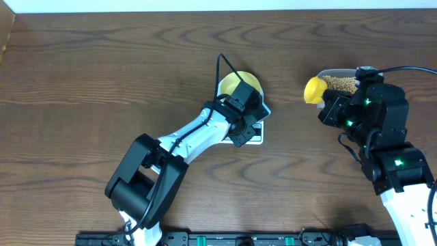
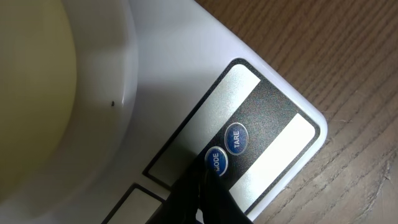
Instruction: Scoop item into bowl and weigh 50g on scale
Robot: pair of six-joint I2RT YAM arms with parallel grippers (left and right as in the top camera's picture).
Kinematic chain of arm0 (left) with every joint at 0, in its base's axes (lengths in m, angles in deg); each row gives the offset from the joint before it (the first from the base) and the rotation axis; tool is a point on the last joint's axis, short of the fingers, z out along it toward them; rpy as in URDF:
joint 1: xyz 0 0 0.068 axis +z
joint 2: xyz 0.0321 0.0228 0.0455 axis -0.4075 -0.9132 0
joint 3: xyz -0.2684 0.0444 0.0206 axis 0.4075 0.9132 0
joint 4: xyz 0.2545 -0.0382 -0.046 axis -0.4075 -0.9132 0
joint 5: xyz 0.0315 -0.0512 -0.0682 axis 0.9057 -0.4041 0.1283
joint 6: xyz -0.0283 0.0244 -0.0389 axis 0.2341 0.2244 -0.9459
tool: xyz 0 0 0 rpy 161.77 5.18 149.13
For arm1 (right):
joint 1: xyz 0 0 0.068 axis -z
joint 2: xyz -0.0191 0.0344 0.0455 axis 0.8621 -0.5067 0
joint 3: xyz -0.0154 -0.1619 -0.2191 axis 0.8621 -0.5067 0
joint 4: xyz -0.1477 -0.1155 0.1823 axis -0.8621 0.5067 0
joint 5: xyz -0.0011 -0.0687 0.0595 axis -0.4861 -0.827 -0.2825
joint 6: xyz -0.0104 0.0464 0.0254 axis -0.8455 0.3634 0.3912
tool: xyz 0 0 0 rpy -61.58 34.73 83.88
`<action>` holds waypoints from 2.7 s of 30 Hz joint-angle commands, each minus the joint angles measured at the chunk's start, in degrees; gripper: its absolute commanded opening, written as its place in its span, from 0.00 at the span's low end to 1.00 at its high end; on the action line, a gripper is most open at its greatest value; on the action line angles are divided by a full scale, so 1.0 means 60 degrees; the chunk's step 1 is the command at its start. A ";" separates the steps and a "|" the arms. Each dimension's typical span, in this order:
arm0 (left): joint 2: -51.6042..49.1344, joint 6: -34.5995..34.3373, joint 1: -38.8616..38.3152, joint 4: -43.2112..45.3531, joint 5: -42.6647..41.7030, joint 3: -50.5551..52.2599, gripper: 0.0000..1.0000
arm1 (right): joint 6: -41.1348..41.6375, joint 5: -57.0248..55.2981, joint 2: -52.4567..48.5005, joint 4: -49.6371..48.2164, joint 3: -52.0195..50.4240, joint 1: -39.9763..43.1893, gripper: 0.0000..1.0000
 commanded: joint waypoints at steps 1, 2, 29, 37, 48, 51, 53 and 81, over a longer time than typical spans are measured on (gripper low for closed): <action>-0.0448 0.0051 -0.0004 -0.0109 0.0127 0.0040 0.08 | -0.0146 -0.0076 -0.0011 0.0004 0.0219 0.0040 0.01; -0.0408 0.0051 -0.0004 -0.0109 0.0124 0.0033 0.08 | -0.0146 -0.0076 -0.0011 0.0004 0.0219 0.0040 0.01; 0.1781 0.0047 0.0007 -0.0896 0.0127 0.0022 0.08 | -0.0153 -0.0109 -0.0011 0.0015 0.0219 0.0040 0.01; 0.3883 -0.0022 0.0612 -0.1698 0.0124 0.0022 0.08 | -0.0324 -0.0109 -0.0011 0.0113 0.0219 0.0040 0.01; 0.6790 -0.0018 0.2597 -0.2452 0.0117 0.0022 0.79 | -0.0317 -0.0546 -0.0011 0.0102 0.0219 0.0044 0.01; 0.6878 0.0000 0.2841 -0.2900 0.0113 0.0025 0.88 | -0.0317 -0.0612 -0.0011 0.0087 0.0219 0.0044 0.01; 0.6841 0.0102 0.2896 -0.3151 0.0036 0.0025 0.88 | -0.0317 -0.0616 -0.0011 0.0073 0.0219 0.0044 0.01; 0.6736 0.1377 0.2892 -0.3370 -0.0871 0.0025 0.89 | -0.0313 -0.0601 -0.0011 0.0084 0.0219 0.0040 0.01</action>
